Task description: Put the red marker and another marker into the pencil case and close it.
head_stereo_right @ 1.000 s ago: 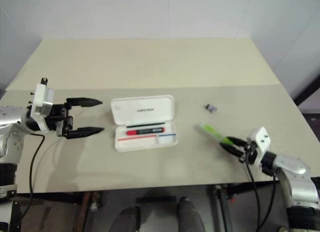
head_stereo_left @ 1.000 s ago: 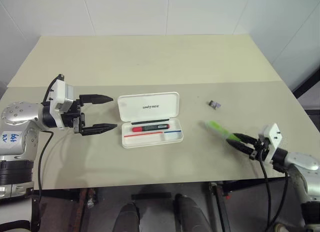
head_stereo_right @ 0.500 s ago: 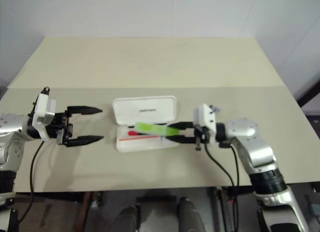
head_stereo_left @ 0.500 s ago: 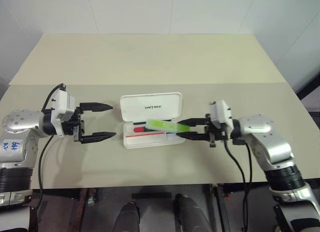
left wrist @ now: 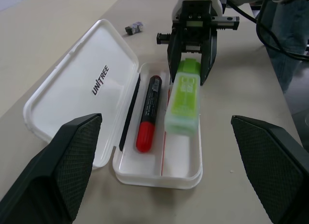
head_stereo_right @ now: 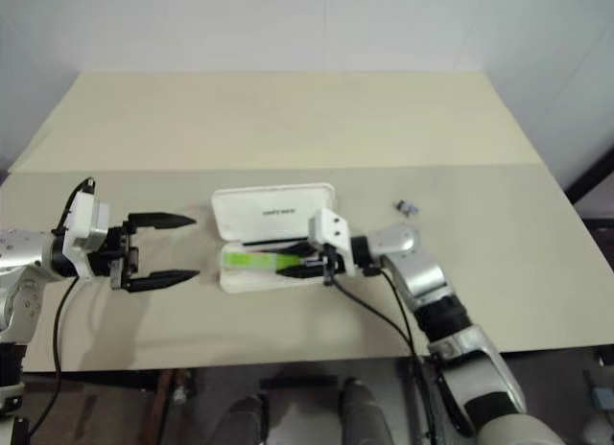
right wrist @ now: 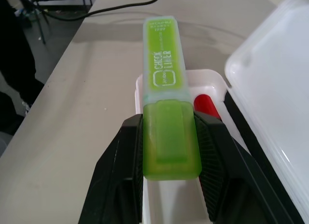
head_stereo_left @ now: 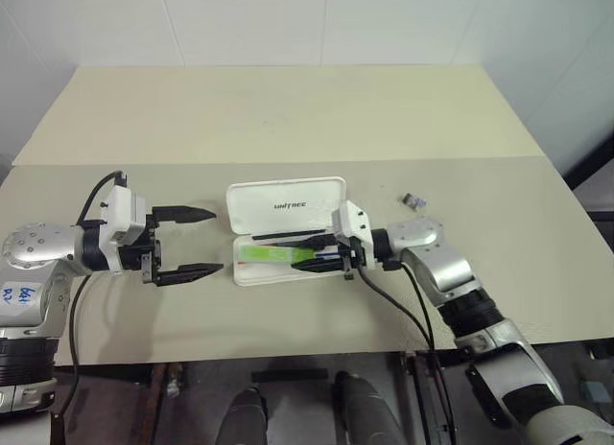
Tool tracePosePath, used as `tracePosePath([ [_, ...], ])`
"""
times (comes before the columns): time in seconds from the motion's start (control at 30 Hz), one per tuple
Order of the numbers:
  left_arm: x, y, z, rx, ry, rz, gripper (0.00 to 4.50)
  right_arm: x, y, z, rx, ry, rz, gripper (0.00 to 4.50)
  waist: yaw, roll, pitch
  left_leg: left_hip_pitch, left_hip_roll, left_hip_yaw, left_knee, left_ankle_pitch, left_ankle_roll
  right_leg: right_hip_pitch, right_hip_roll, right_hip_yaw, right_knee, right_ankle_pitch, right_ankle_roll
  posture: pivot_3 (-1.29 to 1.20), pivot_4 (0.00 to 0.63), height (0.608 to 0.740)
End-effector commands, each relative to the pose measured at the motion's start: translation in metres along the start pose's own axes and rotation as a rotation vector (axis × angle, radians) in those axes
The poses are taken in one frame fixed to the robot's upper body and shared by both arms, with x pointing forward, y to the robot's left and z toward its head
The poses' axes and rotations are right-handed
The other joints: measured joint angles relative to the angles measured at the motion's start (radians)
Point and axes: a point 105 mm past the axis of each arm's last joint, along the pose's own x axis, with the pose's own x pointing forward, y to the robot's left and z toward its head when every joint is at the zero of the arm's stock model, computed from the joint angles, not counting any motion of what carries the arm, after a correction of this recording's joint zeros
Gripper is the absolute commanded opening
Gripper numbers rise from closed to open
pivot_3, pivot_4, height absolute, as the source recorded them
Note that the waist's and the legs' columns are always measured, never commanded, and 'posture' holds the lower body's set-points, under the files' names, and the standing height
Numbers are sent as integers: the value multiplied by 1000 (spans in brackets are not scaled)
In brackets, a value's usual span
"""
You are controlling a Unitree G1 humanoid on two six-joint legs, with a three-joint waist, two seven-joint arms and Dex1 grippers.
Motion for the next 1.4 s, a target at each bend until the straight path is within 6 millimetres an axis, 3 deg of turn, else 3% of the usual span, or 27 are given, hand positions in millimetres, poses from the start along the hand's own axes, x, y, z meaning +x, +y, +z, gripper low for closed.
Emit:
tracePosePath([
  [0.03, 1, -2, 9, 39, -17, 2, 4500, 7, 5, 1, -40, 11, 69, 1112, 0, 0, 0, 0, 0, 0, 0, 0, 0, 0, 0, 0, 0, 1, 1, 0, 150, 740],
  [0.33, 2, -4, 9, 37, -19, 11, 4500, 1, 5, -17, -56, 71, 96, 1112, -1, 0, 0, 0, 0, 0, 0, 0, 0, 0, 0, 0, 0, 1, 2, 0, 150, 740],
  [0.63, 1, -4, 9, 36, -18, 16, 4500, 0, -7, -3, -64, 32, 91, 1112, -19, 0, 0, 1, 0, 0, 0, 0, 0, 0, 0, 0, 1, 1, 2, 0, 150, 740],
  [0.83, 1, -4, 9, 37, -16, 19, 4500, 3, -6, -6, -57, 42, 108, 1112, -24, 0, 0, 1, 0, 0, 0, 0, 0, 0, 0, 0, 1, 1, 2, 0, 150, 740],
  [1.0, -1, -4, 8, 36, -13, 25, 4500, 8, -6, 8, -23, -8, 130, 1112, -25, 0, 0, 1, 1, 0, 0, 0, 0, 0, 0, 0, 1, 1, 2, 0, 150, 740],
  [1.4, 0, -5, 7, 34, -13, 30, 4500, 14, -8, 4, -22, 17, 142, 1112, -24, 0, 0, 1, 1, 0, 0, 0, 0, 0, 1, 0, 1, 1, 2, 0, 150, 740],
])
